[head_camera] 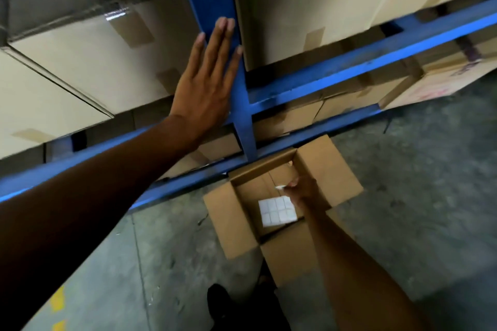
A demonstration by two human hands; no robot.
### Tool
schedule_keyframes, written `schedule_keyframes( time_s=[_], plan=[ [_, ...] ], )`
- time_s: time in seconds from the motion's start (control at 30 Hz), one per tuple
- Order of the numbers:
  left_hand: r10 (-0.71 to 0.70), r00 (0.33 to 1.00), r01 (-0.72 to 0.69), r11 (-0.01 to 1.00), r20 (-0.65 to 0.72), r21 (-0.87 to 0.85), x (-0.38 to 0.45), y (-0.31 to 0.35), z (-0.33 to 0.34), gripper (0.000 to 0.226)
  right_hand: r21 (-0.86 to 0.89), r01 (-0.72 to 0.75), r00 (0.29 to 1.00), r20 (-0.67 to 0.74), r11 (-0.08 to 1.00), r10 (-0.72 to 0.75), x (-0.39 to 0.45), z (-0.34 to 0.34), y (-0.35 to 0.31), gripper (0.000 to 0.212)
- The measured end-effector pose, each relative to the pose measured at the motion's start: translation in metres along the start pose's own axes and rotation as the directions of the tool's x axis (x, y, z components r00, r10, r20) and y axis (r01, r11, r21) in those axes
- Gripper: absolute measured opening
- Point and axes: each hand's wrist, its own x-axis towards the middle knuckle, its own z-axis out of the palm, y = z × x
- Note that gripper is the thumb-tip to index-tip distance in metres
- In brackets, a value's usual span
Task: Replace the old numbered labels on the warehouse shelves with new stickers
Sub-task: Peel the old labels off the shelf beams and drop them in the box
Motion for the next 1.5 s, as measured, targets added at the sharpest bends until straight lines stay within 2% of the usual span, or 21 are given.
schedule_keyframes(
  time_s=[0.2,0.3,0.4,0.5,0.57,0.67,0.7,0.8,0.87,0.97,1.07,1.17,1.23,1.37,1.5],
  plan=[
    [0.067,0.997,-0.065,0.997,0.039,-0.029,-0.003,-0.001,-0.002,0.086,0.029,-0.073,0.997,0.036,0.997,0.072,-0.002,-0.004,0.017,0.021],
    [0.076,0.994,-0.074,0.997,0.072,-0.029,-0.003,-0.005,-0.011,0.076,0.116,-0.055,0.998,0.018,0.992,0.053,-0.006,-0.015,0.020,0.023],
    [0.135,0.983,-0.119,0.985,0.127,-0.122,-0.003,-0.011,-0.022,0.064,0.202,-0.054,0.996,-0.052,0.978,0.065,-0.008,-0.029,0.020,0.027],
    [0.138,0.969,-0.075,0.955,0.206,-0.287,-0.013,-0.024,-0.036,0.061,0.256,0.078,0.992,-0.120,0.963,-0.049,-0.021,-0.043,-0.003,0.022],
    [0.086,0.981,-0.018,0.933,0.173,-0.360,-0.022,-0.043,-0.043,0.060,0.278,0.232,0.967,-0.172,0.932,-0.189,-0.034,-0.051,-0.037,0.017],
    [0.011,0.999,0.007,0.926,0.044,-0.376,-0.035,-0.083,-0.054,0.059,0.255,0.435,0.888,-0.281,0.863,-0.365,-0.070,-0.063,-0.106,0.017],
    [-0.037,0.999,0.032,0.929,-0.005,-0.368,-0.043,-0.105,-0.060,0.058,0.244,0.515,0.837,-0.351,0.821,-0.421,-0.089,-0.069,-0.137,0.020],
    [-0.143,0.987,0.104,0.924,-0.078,-0.368,-0.065,-0.145,-0.076,0.063,0.194,0.728,0.632,-0.561,0.658,-0.534,-0.128,-0.076,-0.200,0.021],
    [-0.234,0.963,0.171,0.912,-0.131,-0.372,-0.091,-0.184,-0.083,0.066,0.131,0.824,0.493,-0.646,0.551,-0.583,-0.166,-0.078,-0.245,0.019],
    [-0.339,0.921,0.264,0.906,-0.193,-0.330,-0.137,-0.250,-0.084,0.072,0.025,0.911,0.293,-0.740,0.411,-0.606,-0.229,-0.071,-0.312,0.018],
    [-0.408,0.897,0.356,0.895,-0.171,-0.269,-0.180,-0.308,-0.073,0.080,-0.075,0.955,0.118,-0.793,0.288,-0.597,-0.274,-0.049,-0.363,0.018],
    [-0.410,0.909,0.391,0.902,-0.080,-0.182,-0.214,-0.360,-0.057,0.089,-0.261,0.907,-0.018,-0.808,0.331,-0.588,-0.303,-0.017,-0.405,0.032],
    [-0.351,0.936,0.345,0.927,-0.021,-0.146,-0.225,-0.382,-0.049,0.098,-0.339,0.849,-0.038,-0.804,0.405,-0.593,-0.313,0.005,-0.424,0.036],
    [-0.252,0.968,0.248,0.955,-0.002,-0.161,-0.229,-0.396,-0.039,0.108,-0.401,0.747,0.004,-0.795,0.531,-0.606,-0.323,0.038,-0.444,0.045],
    [-0.252,0.968,0.250,0.952,0.012,-0.176,-0.227,-0.392,-0.038,0.118,-0.395,0.708,0.039,-0.806,0.586,-0.591,-0.327,0.052,-0.451,0.049]
  ],
)
